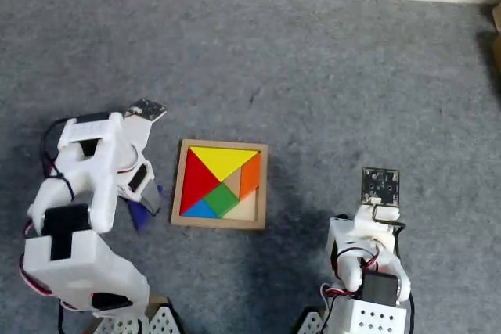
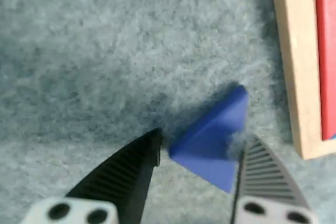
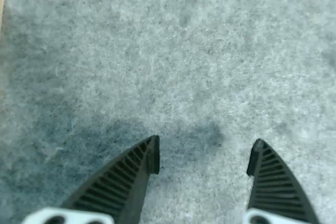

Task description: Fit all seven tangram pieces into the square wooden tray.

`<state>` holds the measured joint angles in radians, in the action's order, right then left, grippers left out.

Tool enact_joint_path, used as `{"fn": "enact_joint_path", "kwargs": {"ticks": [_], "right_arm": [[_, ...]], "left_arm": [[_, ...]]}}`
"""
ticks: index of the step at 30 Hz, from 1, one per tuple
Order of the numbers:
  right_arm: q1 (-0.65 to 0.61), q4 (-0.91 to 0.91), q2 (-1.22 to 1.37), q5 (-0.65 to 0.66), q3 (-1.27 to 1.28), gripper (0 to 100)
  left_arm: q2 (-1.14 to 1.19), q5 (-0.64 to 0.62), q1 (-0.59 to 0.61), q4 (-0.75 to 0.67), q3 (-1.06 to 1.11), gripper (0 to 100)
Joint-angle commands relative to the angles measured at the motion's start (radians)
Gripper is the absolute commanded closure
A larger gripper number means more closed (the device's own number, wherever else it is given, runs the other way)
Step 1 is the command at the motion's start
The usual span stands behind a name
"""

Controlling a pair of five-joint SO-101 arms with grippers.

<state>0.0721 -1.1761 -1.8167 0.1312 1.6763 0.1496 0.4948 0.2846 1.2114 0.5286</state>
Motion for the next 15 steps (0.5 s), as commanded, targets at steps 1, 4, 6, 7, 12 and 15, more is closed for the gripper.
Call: {"fn": "enact_joint_path", "kwargs": {"ticks": [1, 4, 6, 7, 12, 15], "right_arm": [[0.013, -0.004, -0.004, 0.011, 0.130, 72.8], [0.013, -0.004, -0.004, 0.011, 0.130, 72.8], [0.013, -0.004, -0.004, 0.011, 0.130, 72.8], [0.013, -0.004, -0.004, 0.011, 0.130, 72.8], [0.013, -0.004, -0.004, 0.011, 0.130, 72.8], [0.013, -0.004, -0.004, 0.011, 0.130, 72.8]], "left_arm": [[0.015, 0.009, -0.030, 0.037, -0.050, 82], [0.015, 0.006, -0.067, 0.063, -0.047, 85], [0.007, 0.003, -0.090, 0.092, -0.050, 87], [0.007, 0.002, -0.099, 0.110, -0.058, 89], [-0.084, -0.061, -0.120, 0.169, -0.077, 93], [-0.202, -0.068, -0.156, 0.218, -0.070, 93]]}}
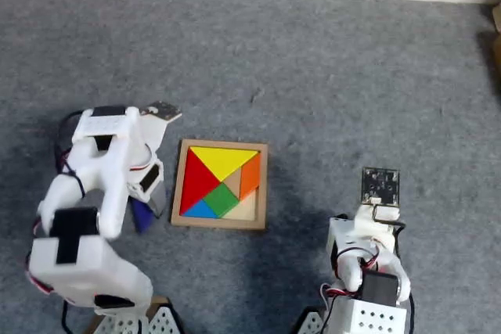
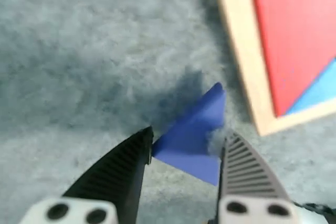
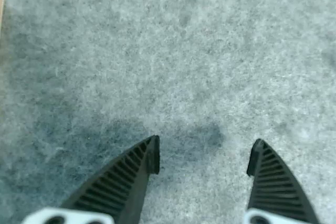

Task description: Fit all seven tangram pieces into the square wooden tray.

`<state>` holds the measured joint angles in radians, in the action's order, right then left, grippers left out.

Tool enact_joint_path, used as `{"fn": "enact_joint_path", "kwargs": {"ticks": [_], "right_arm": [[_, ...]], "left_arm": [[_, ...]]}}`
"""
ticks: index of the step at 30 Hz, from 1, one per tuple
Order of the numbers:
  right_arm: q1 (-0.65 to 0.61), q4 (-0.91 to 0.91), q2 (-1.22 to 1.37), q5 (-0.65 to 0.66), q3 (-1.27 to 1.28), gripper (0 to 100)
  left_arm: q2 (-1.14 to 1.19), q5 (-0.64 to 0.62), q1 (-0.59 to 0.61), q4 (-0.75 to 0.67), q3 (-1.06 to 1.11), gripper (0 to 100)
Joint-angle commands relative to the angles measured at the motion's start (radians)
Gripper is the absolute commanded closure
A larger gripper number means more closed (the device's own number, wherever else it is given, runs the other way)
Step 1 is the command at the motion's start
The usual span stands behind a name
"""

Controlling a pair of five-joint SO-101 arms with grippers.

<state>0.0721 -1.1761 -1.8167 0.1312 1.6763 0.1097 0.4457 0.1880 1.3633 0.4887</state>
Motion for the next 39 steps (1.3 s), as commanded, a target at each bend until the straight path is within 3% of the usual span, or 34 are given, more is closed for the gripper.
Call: {"fn": "enact_joint_path", "kwargs": {"ticks": [1, 7, 12, 19, 24, 26, 30, 37, 39], "right_arm": [[0.013, -0.004, -0.004, 0.011, 0.130, 72.8], [0.013, -0.004, -0.004, 0.011, 0.130, 72.8], [0.013, -0.004, -0.004, 0.011, 0.130, 72.8], [0.013, -0.004, -0.004, 0.011, 0.130, 72.8], [0.013, -0.004, -0.004, 0.011, 0.130, 72.8], [0.013, -0.004, -0.004, 0.011, 0.130, 72.8], [0.013, -0.004, -0.004, 0.011, 0.130, 72.8], [0.013, -0.004, -0.004, 0.011, 0.130, 72.8], [0.013, -0.004, -0.004, 0.011, 0.130, 72.8]], "left_arm": [[-0.203, -0.020, -0.076, 0.087, -0.030, 93], [-0.409, -0.020, -0.197, 0.153, -0.033, 93], [-0.429, -0.011, -0.328, 0.147, -0.048, 93], [-0.427, 0.144, -0.521, 0.144, -0.128, 93], [-0.412, 0.180, -0.565, 0.068, -0.153, 93], [-0.367, 0.095, -0.565, 0.049, -0.183, 93], [-0.228, -0.192, -0.559, 0.049, -0.268, 93], [-0.119, -0.931, -0.562, 0.107, -0.397, 93], [-0.119, -1.091, -0.559, 0.146, -0.437, 93]]}}
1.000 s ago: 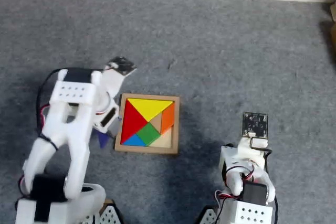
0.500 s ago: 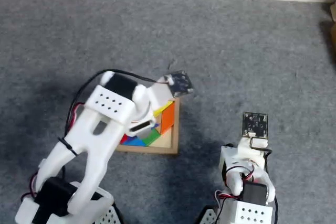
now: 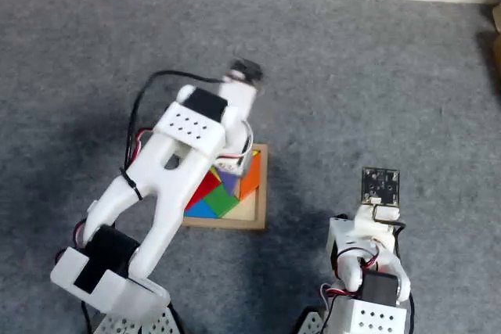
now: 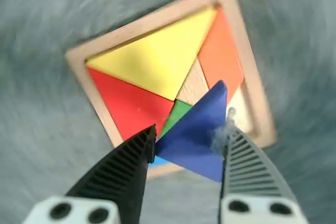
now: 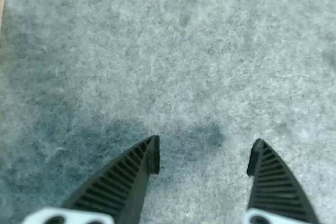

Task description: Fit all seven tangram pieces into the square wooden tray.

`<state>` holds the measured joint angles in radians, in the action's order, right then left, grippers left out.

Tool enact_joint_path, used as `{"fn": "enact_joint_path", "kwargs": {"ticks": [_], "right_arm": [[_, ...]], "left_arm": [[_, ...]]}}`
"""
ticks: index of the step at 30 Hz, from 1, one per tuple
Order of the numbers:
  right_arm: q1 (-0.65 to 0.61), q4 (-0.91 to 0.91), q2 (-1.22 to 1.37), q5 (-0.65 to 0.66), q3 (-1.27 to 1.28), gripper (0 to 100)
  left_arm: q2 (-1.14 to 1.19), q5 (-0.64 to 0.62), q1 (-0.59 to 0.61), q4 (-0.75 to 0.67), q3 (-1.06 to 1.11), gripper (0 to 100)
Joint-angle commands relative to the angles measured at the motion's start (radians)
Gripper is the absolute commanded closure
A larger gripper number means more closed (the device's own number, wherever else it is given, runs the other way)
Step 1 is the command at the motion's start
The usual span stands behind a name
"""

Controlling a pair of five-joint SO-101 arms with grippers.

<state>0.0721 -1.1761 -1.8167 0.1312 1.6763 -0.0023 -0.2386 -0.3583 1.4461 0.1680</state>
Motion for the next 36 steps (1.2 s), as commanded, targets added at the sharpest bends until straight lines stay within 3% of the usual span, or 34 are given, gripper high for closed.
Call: {"fn": "enact_joint_path", "kwargs": {"ticks": [1, 3, 11, 20, 25, 31, 36], "right_arm": [[0.013, -0.004, -0.005, 0.011, 0.130, 72.8], [0.013, -0.004, -0.005, 0.011, 0.130, 72.8], [0.013, -0.004, -0.005, 0.011, 0.130, 72.8], [0.013, -0.004, -0.005, 0.011, 0.130, 72.8], [0.013, -0.004, -0.007, 0.011, 0.130, 72.8], [0.084, 0.033, -0.010, 0.008, 0.127, 74.8], [0.085, 0.085, -0.010, 0.009, 0.111, 87.2]], "left_arm": [[-0.007, -0.460, -0.019, 0.086, -0.131, 93], [0.004, -0.499, -0.035, 0.124, -0.153, 90], [0.005, -0.601, -0.039, 0.138, -0.122, 65], [-0.007, -0.597, 0.007, 0.138, -0.154, 65], [-0.031, -0.516, 0.120, 0.186, -0.211, 74], [-0.183, -0.311, 0.223, 0.201, -0.171, 100], [-0.348, -0.219, 0.303, 0.186, -0.021, 100]]}}
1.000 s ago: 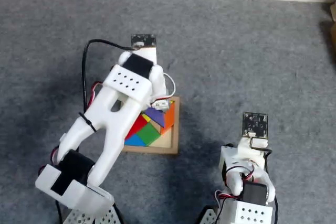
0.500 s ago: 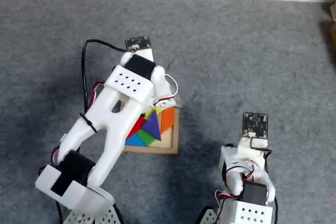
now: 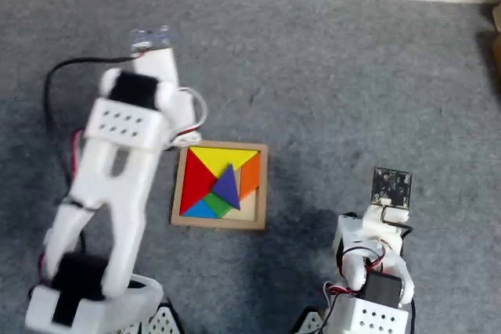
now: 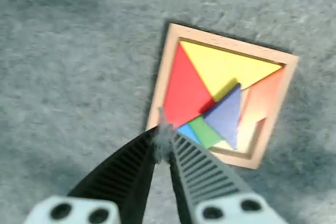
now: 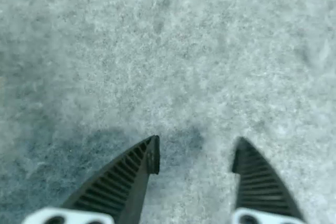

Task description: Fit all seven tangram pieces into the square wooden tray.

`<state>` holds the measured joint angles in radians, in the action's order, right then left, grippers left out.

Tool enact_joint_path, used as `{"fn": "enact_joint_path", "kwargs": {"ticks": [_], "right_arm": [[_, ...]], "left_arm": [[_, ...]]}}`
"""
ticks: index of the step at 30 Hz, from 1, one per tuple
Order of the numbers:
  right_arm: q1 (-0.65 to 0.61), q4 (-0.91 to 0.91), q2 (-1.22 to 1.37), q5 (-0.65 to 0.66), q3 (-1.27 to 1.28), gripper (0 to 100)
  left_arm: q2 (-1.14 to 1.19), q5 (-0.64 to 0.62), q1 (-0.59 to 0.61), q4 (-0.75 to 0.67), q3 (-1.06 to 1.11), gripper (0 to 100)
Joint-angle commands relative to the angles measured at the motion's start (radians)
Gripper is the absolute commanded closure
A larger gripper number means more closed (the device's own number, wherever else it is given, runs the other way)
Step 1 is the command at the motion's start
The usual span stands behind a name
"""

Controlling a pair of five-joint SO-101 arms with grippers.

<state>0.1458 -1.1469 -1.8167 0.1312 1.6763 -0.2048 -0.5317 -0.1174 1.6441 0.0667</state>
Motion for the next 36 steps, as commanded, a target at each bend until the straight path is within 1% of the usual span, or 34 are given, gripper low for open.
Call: {"fn": "enact_joint_path", "kwargs": {"ticks": [1, 4, 8, 12, 15, 18, 20, 23, 26, 29, 36], "right_arm": [[0.008, 0.062, -0.005, 0.009, 0.097, 88.5], [-0.016, 0.036, -0.001, 0.012, 0.021, 89.3], [-0.088, -0.087, 0.002, 0.061, -0.137, 89.4], [-0.153, -0.156, 0.033, 0.061, -0.282, 89.4], [-0.176, -0.159, 0.153, 0.061, -0.371, 89.4], [-0.180, -0.151, 0.344, 0.061, -0.486, 89.0], [-0.205, -0.151, 0.476, 0.060, -0.573, 89.0], [-0.266, -0.151, 0.638, 0.060, -0.684, 88.9], [-0.358, -0.148, 0.746, 0.040, -0.765, 88.9], [-0.463, -0.067, 0.826, -0.054, -0.808, 88.9], [-0.704, 0.173, 1.004, -0.157, -0.825, 88.9]], "left_arm": [[-0.177, 0.087, 0.077, -0.040, 0.117, 99], [-0.271, 0.121, 0.160, -0.146, 0.255, 99], [-0.381, 0.163, 0.260, -0.319, 0.486, 99], [-0.472, 0.184, 0.323, -0.496, 0.702, 99], [-0.515, 0.209, 0.354, -0.605, 0.826, 99], [-0.530, 0.247, 0.364, -0.663, 0.915, 99], [-0.530, 0.262, 0.369, -0.684, 0.958, 99], [-0.530, 0.269, 0.389, -0.726, 1.007, 99], [-0.530, 0.269, 0.412, -0.799, 1.069, 99], [-0.532, 0.270, 0.414, -0.861, 1.116, 99], [-0.530, 0.270, 0.414, -0.870, 1.124, 99]]}}
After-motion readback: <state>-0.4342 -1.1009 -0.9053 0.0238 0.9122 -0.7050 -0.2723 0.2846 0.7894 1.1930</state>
